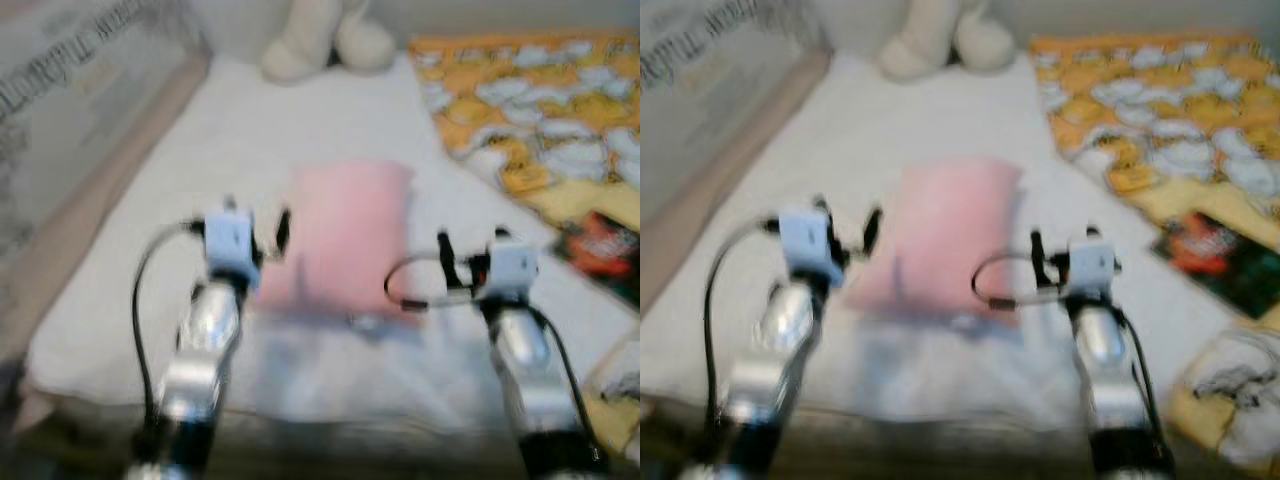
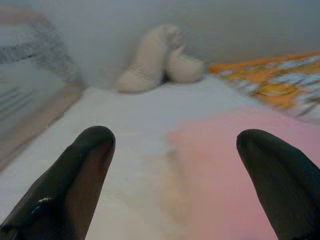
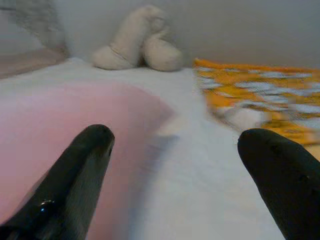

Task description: Clean up the room

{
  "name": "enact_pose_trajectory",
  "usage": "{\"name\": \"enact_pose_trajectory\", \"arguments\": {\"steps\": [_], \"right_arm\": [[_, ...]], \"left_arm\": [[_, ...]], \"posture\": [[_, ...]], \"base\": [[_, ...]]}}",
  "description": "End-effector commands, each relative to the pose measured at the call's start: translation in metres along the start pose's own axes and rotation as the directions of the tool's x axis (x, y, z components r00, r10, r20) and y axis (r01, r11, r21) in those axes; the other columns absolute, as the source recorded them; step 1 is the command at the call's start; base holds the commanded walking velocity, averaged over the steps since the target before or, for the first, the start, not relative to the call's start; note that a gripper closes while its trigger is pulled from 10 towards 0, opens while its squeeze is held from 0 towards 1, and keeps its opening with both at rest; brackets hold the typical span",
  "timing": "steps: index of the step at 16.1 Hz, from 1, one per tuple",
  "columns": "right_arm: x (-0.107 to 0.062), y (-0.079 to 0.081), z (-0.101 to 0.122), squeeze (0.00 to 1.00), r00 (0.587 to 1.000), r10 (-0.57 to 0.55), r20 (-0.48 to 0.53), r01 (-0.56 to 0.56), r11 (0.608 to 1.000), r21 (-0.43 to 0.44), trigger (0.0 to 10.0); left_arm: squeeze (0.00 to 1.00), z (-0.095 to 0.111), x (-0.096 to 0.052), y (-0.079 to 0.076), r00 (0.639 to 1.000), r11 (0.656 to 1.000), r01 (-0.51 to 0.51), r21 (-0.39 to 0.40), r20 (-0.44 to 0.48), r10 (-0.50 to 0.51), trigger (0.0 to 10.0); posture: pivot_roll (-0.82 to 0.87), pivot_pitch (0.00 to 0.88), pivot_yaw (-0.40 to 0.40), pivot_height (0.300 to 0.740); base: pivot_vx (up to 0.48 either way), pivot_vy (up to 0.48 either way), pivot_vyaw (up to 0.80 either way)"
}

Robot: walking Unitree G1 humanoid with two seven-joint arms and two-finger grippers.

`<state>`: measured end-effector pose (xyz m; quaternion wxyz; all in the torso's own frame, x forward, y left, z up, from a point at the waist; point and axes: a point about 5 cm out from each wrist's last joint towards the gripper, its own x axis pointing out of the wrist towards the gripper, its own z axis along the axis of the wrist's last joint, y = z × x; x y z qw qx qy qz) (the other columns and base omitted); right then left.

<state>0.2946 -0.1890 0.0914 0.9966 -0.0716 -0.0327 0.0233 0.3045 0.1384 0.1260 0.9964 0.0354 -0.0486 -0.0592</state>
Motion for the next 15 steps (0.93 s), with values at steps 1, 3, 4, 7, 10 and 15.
{"name": "enact_pose_trajectory", "arguments": {"steps": [1, 3, 4, 7, 10, 15], "right_arm": [[0.003, 0.004, 0.002, 0.0, 1.0, 0.028, -0.005, -0.028, 0.999, 0.018, 10.0], [0.013, -0.01, 0.004, 0.0, 0.999, -0.014, -0.029, 0.015, 0.999, 0.028, 10.0], [0.015, -0.014, 0.003, 0.0, 0.999, -0.033, -0.044, 0.034, 0.999, 0.042, 10.0], [0.027, -0.039, -0.005, 0.0, 0.978, -0.15, -0.142, 0.173, 0.971, 0.168, 10.0], [0.028, -0.062, -0.014, 0.0, 0.95, -0.224, -0.219, 0.275, 0.932, 0.238, 10.0], [0.03, -0.058, -0.037, 0.0, 0.928, -0.132, -0.348, 0.257, 0.903, 0.344, 10.0]], "left_arm": [[0.0, -0.01, 0.0, 0.01, 0.998, 1.0, -0.028, 0.014, -0.057, 0.029, 10.0], [0.0, -0.013, 0.016, 0.016, 0.995, 1.0, -0.012, -0.009, -0.096, 0.011, 10.0], [0.0, -0.015, 0.02, 0.017, 0.993, 1.0, -0.012, -0.019, -0.115, 0.01, 10.0], [0.0, -0.023, 0.046, 0.026, 0.976, 0.982, -0.001, -0.188, -0.214, -0.04, 10.0], [0.0, -0.019, 0.064, 0.033, 0.965, 0.95, -0.006, -0.312, -0.25, -0.076, 10.0], [0.0, -0.029, 0.069, 0.024, 0.938, 0.935, -0.035, -0.354, -0.333, -0.091, 10.0]], "posture": [[-0.1, 0.0, 0.112, 0.74], [-0.11, 0.0, 0.108, 0.74], [-0.12, 0.0, 0.11, 0.74], [-0.14, 0.0, 0.12, 0.74], [-0.14, 0.0, 0.137, 0.74], [-0.18, 0.022, 0.168, 0.74]], "base": [[0.0, 0.0, 0.0], [0.0, 0.0, 0.0], [0.0, 0.0, 0.0], [0.0, 0.0, 0.0], [0.0, 0.0, 0.0], [0.0, 0.0, 0.0]]}}
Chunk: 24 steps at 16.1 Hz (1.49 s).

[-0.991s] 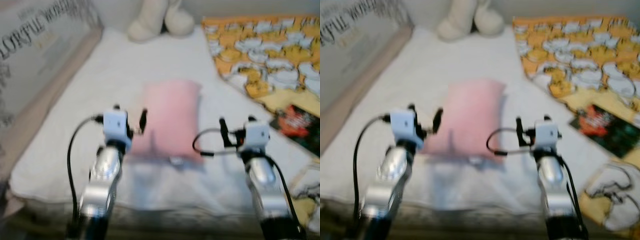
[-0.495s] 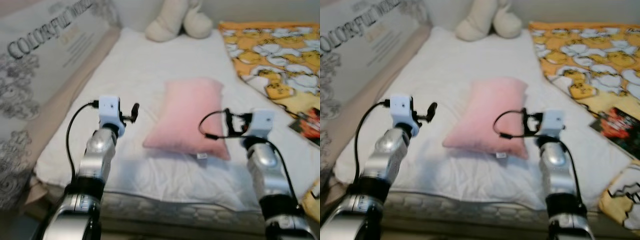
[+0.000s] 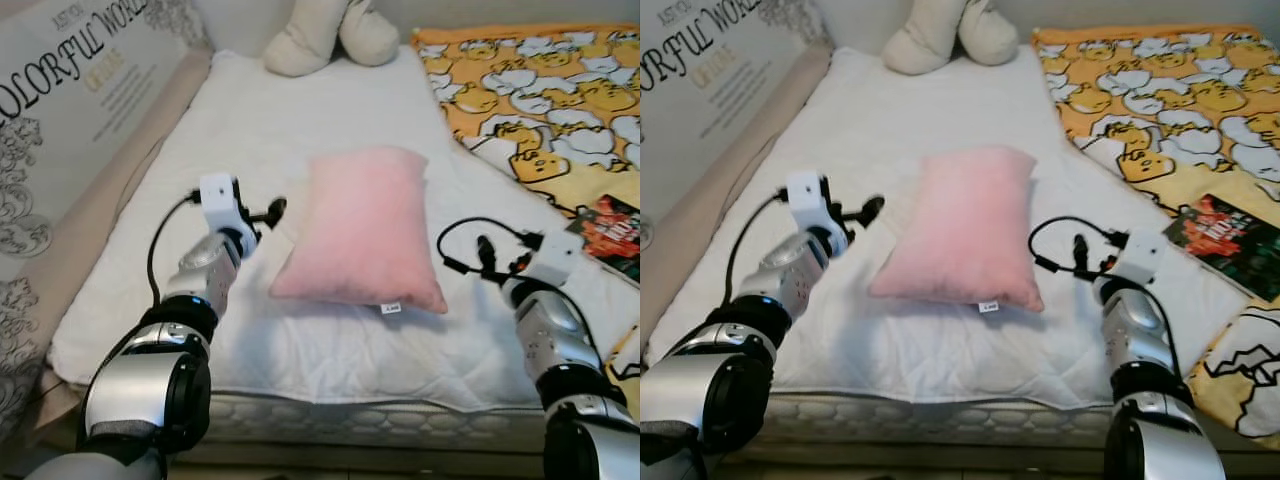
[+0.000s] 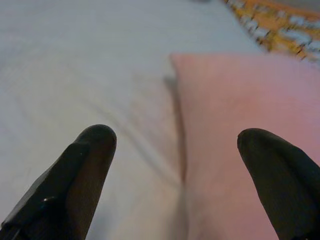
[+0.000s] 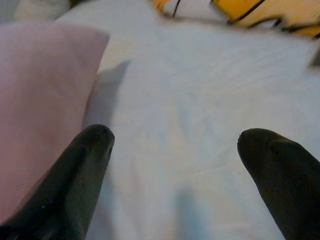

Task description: Clean up the room

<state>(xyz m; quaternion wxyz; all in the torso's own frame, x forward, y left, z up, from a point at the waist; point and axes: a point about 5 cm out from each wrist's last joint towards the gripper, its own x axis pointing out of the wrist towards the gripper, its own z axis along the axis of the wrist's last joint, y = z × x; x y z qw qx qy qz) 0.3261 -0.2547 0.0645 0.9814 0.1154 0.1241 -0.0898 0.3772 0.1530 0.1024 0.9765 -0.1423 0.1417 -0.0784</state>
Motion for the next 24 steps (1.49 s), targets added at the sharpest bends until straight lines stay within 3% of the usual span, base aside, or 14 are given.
{"name": "enact_pose_trajectory", "arguments": {"steps": [1, 2, 5, 7, 8, 12, 16, 24], "right_arm": [[0.003, 0.011, -0.004, 0.0, 0.999, 0.036, -0.023, -0.036, 0.999, 0.022, 10.0], [0.005, 0.021, -0.005, 0.0, 0.997, 0.074, -0.03, -0.073, 0.997, 0.022, 10.0], [0.011, 0.045, 0.002, 0.0, 0.982, 0.19, -0.022, -0.189, 0.981, 0.041, 10.0], [0.014, 0.057, 0.005, 0.0, 0.97, 0.243, -0.032, -0.24, 0.969, 0.062, 10.0], [0.015, 0.06, 0.005, 0.0, 0.968, 0.248, -0.045, -0.245, 0.968, 0.059, 10.0], [0.017, 0.069, 0.001, 0.0, 0.964, 0.255, -0.078, -0.249, 0.965, 0.079, 10.0], [0.017, 0.076, -0.004, 0.0, 0.966, 0.238, -0.099, -0.217, 0.958, 0.188, 10.0], [0.016, 0.076, -0.009, 0.0, 0.962, 0.246, -0.121, -0.217, 0.953, 0.21, 10.0]], "left_arm": [[0.0, -0.001, -0.001, 0.005, 0.999, 0.999, -0.03, 0.016, -0.012, 0.03, 10.0], [0.0, -0.002, -0.002, 0.009, 0.998, 0.998, -0.056, 0.012, -0.019, 0.056, 10.0], [0.0, 0.005, -0.002, 0.016, 0.998, 0.991, -0.064, -0.119, -0.001, 0.065, 10.0], [0.0, -0.011, -0.002, 0.005, 0.995, 0.969, 0.006, -0.245, -0.096, -0.03, 10.0], [0.0, -0.018, -0.002, 0.002, 0.992, 0.965, 0.018, -0.263, -0.119, -0.051, 10.0], [0.0, -0.031, -0.002, -0.007, 0.988, 0.963, 0.008, -0.269, -0.148, -0.049, 10.0], [0.0, -0.036, 0.001, -0.028, 0.978, 0.949, 0.071, -0.307, -0.165, -0.126, 10.0], [0.0, -0.056, 0.001, -0.063, 0.934, 0.911, 0.146, -0.385, -0.251, -0.256, 10.0]], "posture": [[-0.18, 0.041, 0.175, 0.74], [-0.18, 0.049, 0.176, 0.74], [-0.17, 0.062, 0.167, 0.74], [-0.14, 0.066, 0.146, 0.74], [-0.14, 0.069, 0.141, 0.74], [-0.15, 0.085, 0.136, 0.74], [-0.15, 0.085, 0.144, 0.74], [-0.16, 0.086, 0.149, 0.74]], "base": [[0.0, 0.0, 0.0], [0.0, 0.0, 0.0], [0.0, 0.0, 0.0], [0.0, 0.0, 0.0], [0.0, 0.0, 0.0], [0.0, 0.0, 0.0], [0.0, 0.0, 0.0], [0.0, 0.0, 0.0]]}}
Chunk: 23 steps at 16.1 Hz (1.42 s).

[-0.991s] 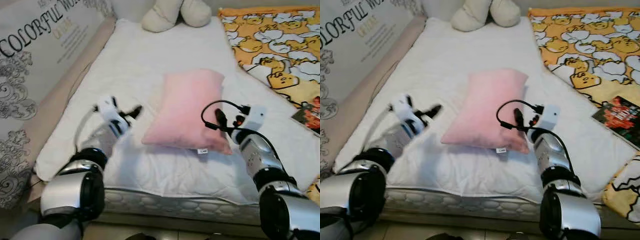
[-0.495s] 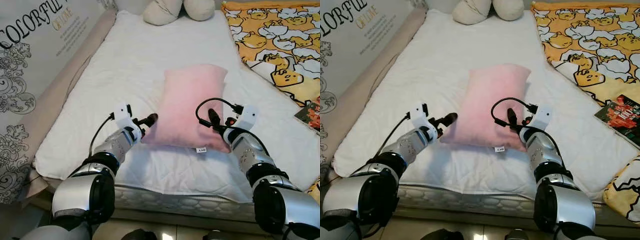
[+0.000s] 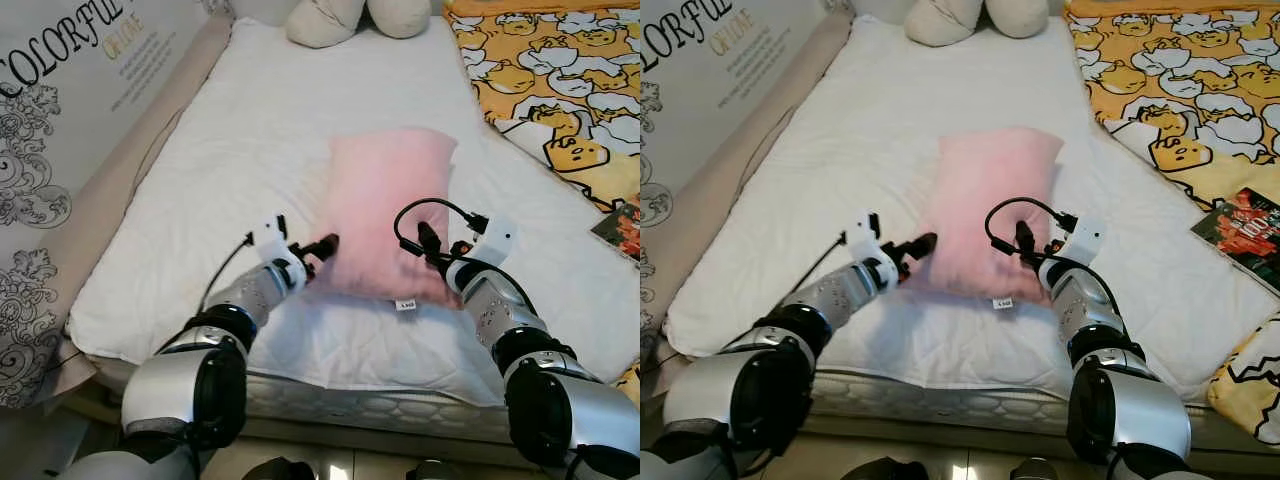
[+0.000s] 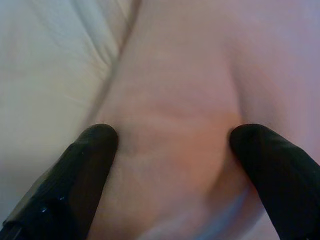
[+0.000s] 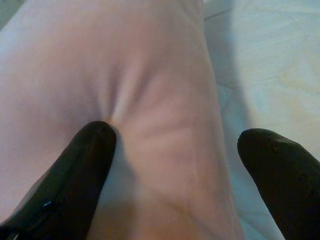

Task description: Clean up the room

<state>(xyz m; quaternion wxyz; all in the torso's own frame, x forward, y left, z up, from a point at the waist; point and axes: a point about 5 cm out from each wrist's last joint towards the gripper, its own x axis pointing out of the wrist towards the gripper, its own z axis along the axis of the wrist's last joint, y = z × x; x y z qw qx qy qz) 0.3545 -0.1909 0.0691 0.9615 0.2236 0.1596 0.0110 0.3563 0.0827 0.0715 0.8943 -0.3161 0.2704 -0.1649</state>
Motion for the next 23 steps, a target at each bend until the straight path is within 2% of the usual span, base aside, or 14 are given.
{"name": "enact_pose_trajectory", "arguments": {"steps": [1, 2, 3, 7, 9, 13, 16, 19, 23], "right_arm": [[0.002, 0.007, -0.005, 0.0, 0.999, 0.025, -0.033, -0.025, 1.0, 0.016, 10.0], [0.002, 0.008, -0.005, 0.0, 0.999, 0.035, -0.039, -0.035, 0.999, 0.015, 10.0], [0.003, 0.011, -0.006, 0.0, 0.997, 0.056, -0.048, -0.055, 0.998, 0.009, 0.0], [0.004, 0.018, -0.007, 0.0, 0.993, 0.103, -0.053, -0.101, 0.994, 0.04, 0.0], [0.003, 0.018, -0.011, 0.0, 0.992, 0.105, -0.063, -0.101, 0.993, 0.062, 0.0], [0.0, 0.018, -0.023, 0.0, 0.987, 0.122, -0.104, -0.113, 0.989, 0.091, 0.0], [-0.002, 0.013, -0.026, 0.0, 0.987, 0.12, -0.109, -0.11, 0.989, 0.101, 0.0], [-0.003, 0.011, -0.029, 0.0, 0.986, 0.119, -0.117, -0.107, 0.989, 0.102, 0.0], [-0.004, 0.013, -0.035, 0.0, 0.983, 0.127, -0.134, -0.109, 0.986, 0.129, 0.0]], "left_arm": [[0.0, -0.006, 0.002, -0.005, 0.999, 1.0, 0.028, -0.011, -0.031, -0.028, 10.0], [0.0, -0.009, 0.002, -0.006, 0.998, 0.999, 0.043, -0.004, -0.035, -0.043, 10.0], [0.0, -0.012, 0.002, -0.006, 0.998, 0.999, 0.048, 0.007, -0.039, -0.048, 0.0], [0.0, -0.02, -0.001, 0.002, 0.996, 0.998, 0.055, 0.008, -0.067, -0.055, 0.0], [0.0, -0.027, -0.002, 0.003, 0.994, 0.998, 0.056, -0.008, -0.096, -0.056, 0.0], [0.0, -0.03, -0.002, 0.001, 0.99, 0.995, 0.098, -0.027, -0.1, -0.1, 0.0], [0.0, -0.024, -0.001, -0.003, 0.989, 0.988, 0.137, -0.069, -0.053, -0.141, 0.0], [0.0, -0.022, -0.001, -0.005, 0.987, 0.986, 0.159, -0.043, -0.025, -0.16, 0.0], [0.0, -0.023, 0.0, -0.008, 0.983, 0.976, 0.186, -0.118, 0.015, -0.185, 0.0]], "posture": [[-0.17, 0.085, 0.149, 0.74], [-0.17, 0.086, 0.149, 0.74], [-0.17, 0.085, 0.148, 0.74], [-0.17, 0.071, 0.146, 0.74], [-0.17, 0.066, 0.143, 0.74], [-0.17, 0.065, 0.136, 0.74], [-0.17, 0.077, 0.136, 0.74], [-0.18, 0.085, 0.137, 0.74], [-0.17, 0.085, 0.133, 0.74]], "base": [[0.0, 0.0, 0.0], [0.0, 0.0, 0.0], [0.0, 0.0, 0.0], [0.0, 0.0, 0.0], [0.0, 0.0, 0.0], [0.0, 0.0, 0.0], [0.0, 0.0, 0.0], [0.0, 0.0, 0.0], [0.0, 0.0, 0.0]]}}
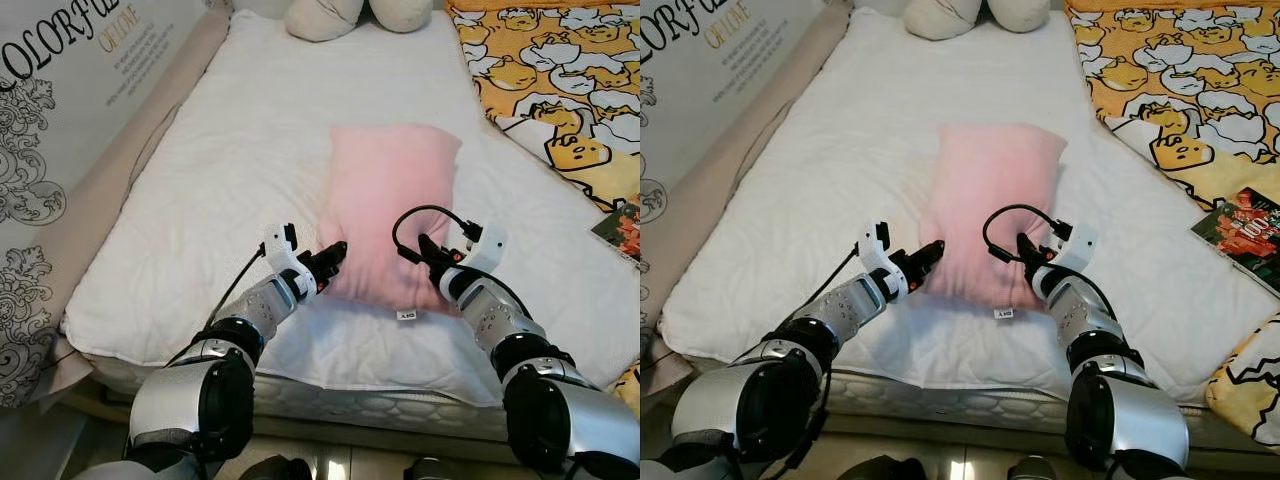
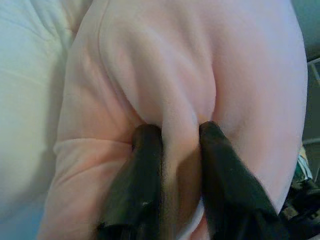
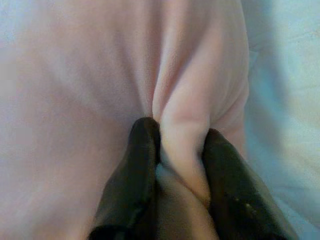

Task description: Clean up the room

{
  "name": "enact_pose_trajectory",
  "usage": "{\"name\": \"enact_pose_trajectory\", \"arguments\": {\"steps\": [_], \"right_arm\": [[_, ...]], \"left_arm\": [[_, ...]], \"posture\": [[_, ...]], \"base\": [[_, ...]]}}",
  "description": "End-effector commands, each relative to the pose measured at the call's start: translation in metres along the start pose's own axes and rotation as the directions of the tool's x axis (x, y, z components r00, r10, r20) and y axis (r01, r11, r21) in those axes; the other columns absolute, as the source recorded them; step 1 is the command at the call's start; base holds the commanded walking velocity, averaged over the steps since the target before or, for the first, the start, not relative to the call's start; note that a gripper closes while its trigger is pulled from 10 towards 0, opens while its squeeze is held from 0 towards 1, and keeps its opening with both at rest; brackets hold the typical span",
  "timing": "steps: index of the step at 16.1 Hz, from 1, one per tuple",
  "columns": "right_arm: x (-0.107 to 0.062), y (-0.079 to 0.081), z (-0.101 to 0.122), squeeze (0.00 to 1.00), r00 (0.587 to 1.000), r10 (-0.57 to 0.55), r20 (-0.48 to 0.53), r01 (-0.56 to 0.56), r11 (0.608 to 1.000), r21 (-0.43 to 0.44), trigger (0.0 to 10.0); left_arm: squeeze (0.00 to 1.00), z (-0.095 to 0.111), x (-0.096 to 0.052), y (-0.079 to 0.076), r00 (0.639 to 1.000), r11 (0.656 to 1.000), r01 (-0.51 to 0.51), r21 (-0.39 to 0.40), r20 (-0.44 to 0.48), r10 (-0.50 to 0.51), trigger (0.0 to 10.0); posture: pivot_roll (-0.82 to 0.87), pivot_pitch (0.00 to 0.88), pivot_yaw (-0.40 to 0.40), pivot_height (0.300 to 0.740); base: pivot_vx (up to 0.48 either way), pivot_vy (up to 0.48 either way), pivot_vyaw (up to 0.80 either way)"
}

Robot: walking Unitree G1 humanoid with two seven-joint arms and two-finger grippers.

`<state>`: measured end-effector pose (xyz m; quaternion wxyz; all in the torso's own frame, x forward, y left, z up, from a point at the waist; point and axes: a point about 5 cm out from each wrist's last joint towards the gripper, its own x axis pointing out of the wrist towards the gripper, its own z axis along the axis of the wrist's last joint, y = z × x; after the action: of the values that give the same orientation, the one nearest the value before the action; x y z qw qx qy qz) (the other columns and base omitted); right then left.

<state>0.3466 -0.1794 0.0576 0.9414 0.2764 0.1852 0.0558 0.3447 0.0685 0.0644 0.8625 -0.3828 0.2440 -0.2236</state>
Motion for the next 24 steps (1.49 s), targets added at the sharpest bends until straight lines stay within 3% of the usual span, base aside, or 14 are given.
{"name": "enact_pose_trajectory", "arguments": {"steps": [1, 4, 7, 8, 11, 12, 14, 15, 16, 19, 24], "right_arm": [[0.001, 0.007, -0.019, 0.0, 0.997, 0.026, -0.069, -0.025, 0.999, 0.028, 0.0], [0.004, 0.014, -0.009, 0.0, 0.998, 0.049, -0.033, -0.049, 0.999, 0.019, 0.0], [0.008, 0.026, 0.009, 0.0, 0.993, 0.114, 0.015, -0.113, 0.991, -0.071, 0.0], [0.008, 0.029, 0.02, 0.0, 0.989, 0.141, 0.043, -0.135, 0.984, -0.114, 0.0], [0.005, 0.032, 0.062, 0.0, 0.971, 0.142, 0.193, -0.118, 0.984, -0.134, 0.0], [0.004, 0.034, 0.072, 0.0, 0.963, 0.143, 0.228, -0.113, 0.984, -0.141, 0.0], [0.0, 0.045, 0.116, 0.0, 0.923, 0.153, 0.354, -0.095, 0.98, -0.177, 0.0], [-0.001, 0.046, 0.12, 0.0, 0.918, 0.157, 0.365, -0.093, 0.978, -0.187, 0.0], [-0.005, 0.056, 0.144, 0.0, 0.893, 0.178, 0.412, -0.087, 0.969, -0.23, 0.0], [-0.008, 0.061, 0.156, 0.0, 0.877, 0.19, 0.442, -0.083, 0.965, -0.249, 0.0], [-0.006, 0.059, 0.138, 0.0, 0.885, 0.176, 0.43, -0.066, 0.964, -0.259, 0.0]], "left_arm": [[0.0, -0.005, 0.0, 0.0, 1.0, 1.0, 0.017, -0.022, -0.008, -0.018, 0.0], [0.0, 0.01, 0.003, -0.014, 0.986, 0.989, 0.146, -0.038, 0.087, -0.142, 0.0], [0.0, 0.02, 0.002, -0.026, 0.953, 0.961, 0.275, 0.034, 0.123, -0.277, 0.0], [0.0, 0.028, 0.0, -0.03, 0.94, 0.95, 0.304, 0.069, 0.141, -0.311, 0.0], [0.0, 0.051, -0.012, -0.041, 0.895, 0.913, 0.376, 0.16, 0.194, -0.402, 0.0], [0.0, 0.055, -0.014, -0.043, 0.888, 0.908, 0.381, 0.177, 0.202, -0.412, 0.0], [0.0, 0.069, -0.021, -0.047, 0.881, 0.895, 0.36, 0.263, 0.219, -0.418, 0.0], [0.0, 0.07, -0.022, -0.047, 0.883, 0.895, 0.353, 0.273, 0.219, -0.415, 0.0], [0.0, 0.075, -0.025, -0.043, 0.908, 0.9, 0.26, 0.351, 0.228, -0.352, 0.0], [0.0, 0.085, -0.032, -0.04, 0.91, 0.906, 0.202, 0.372, 0.271, -0.315, 0.0], [0.0, 0.097, -0.036, -0.046, 0.897, 0.905, 0.19, 0.381, 0.307, -0.317, 0.0]], "posture": [[-0.17, 0.084, 0.133, 0.74], [-0.17, 0.076, 0.133, 0.74], [-0.17, 0.061, 0.136, 0.74], [-0.16, 0.051, 0.135, 0.74], [-0.15, 0.03, 0.133, 0.74], [-0.15, 0.023, 0.133, 0.74], [-0.15, 0.0, 0.136, 0.74], [-0.15, 0.0, 0.136, 0.74], [-0.15, 0.0, 0.134, 0.74], [-0.15, 0.0, 0.131, 0.74], [-0.15, 0.0, 0.141, 0.74]], "base": [[0.0, 0.0, 0.0], [0.0, 0.0, 0.0], [0.0, 0.0, 0.0], [0.0, 0.0, 0.0], [0.0, 0.0, 0.0], [0.0, 0.0, 0.0], [0.0, 0.0, 0.0], [0.0, 0.0, 0.0], [0.0, 0.0, 0.0], [0.0, 0.0, 0.0], [0.0, 0.0, 0.0]]}}
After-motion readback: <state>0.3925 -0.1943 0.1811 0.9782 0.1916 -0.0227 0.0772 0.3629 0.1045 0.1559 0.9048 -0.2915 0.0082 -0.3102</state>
